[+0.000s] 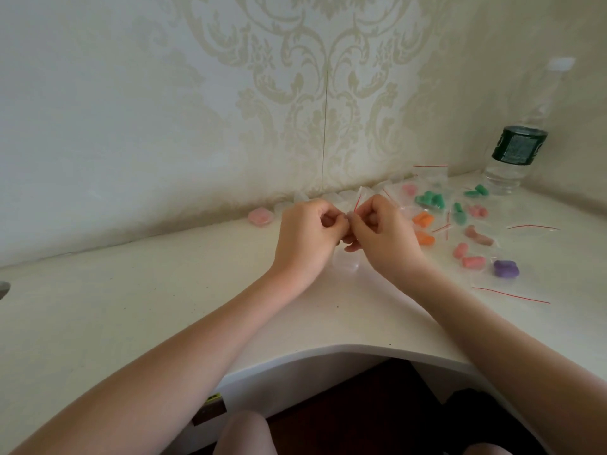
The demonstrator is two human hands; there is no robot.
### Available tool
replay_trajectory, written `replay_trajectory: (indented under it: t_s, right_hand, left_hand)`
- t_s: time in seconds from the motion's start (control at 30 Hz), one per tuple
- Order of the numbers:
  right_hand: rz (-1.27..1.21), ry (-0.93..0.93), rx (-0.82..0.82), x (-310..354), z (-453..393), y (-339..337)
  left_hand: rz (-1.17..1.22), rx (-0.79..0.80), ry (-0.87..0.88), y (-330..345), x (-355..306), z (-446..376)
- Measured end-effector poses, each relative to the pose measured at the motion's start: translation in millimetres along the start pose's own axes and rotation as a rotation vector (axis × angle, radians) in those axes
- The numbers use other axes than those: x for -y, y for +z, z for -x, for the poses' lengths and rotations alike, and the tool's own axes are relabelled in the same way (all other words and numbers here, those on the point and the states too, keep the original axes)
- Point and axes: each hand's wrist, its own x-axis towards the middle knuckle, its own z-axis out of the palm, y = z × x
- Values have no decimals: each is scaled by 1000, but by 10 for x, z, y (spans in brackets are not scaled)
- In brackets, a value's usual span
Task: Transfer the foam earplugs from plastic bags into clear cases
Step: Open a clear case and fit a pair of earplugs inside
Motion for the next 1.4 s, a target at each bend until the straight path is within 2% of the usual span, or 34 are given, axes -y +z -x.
replay_trajectory:
  t_s: [0.13,0.23,0.37,0.47,0.63,0.8,0.87,1.0,1.13,1.23,1.33,1.4]
  right_hand:
    - [-21,23,-65,-18,1,13]
    - [-53,69,-60,-21,-12,4]
    - [-16,32,-118,-14,-21,-41]
    - [52,-48,-115,-3,-9,-38]
    - [155,-169,-86,-25,13,-12]
    - [-5,-29,-151,0,-13,-61]
    - [-17,-33,-167,30,-1,-73]
    - [-27,-75,-108,60,28,-83]
    - [251,-215,-70,-19,13,-76]
    - [391,-290,-110,-43,13,-88]
    - [377,-297,-133,-45,5,-108]
    - [285,-227,-108,-43,-4,-121]
  left_hand:
    - [55,-70,-99,-56,-8,-46]
    - [121,-36,-122,-51,-2,-28]
    - [112,-18,-68,-21,-8,-20]
    - [36,9,17,-4,-46,-3]
    - [65,2,67,12,-46,-5]
    - [37,-34,-28,-25,12,-38]
    - [-133,-81,9,-57,-18,-29]
    - [-222,-151,144,-75,-110,-1]
    - [-228,-141,157,-98,-104,-25]
    - [-197,-128,169,-138,-50,-86]
    - [-212,-143,244,-163,-23,-111]
    - [-211,-53,272,-183,-44,-101]
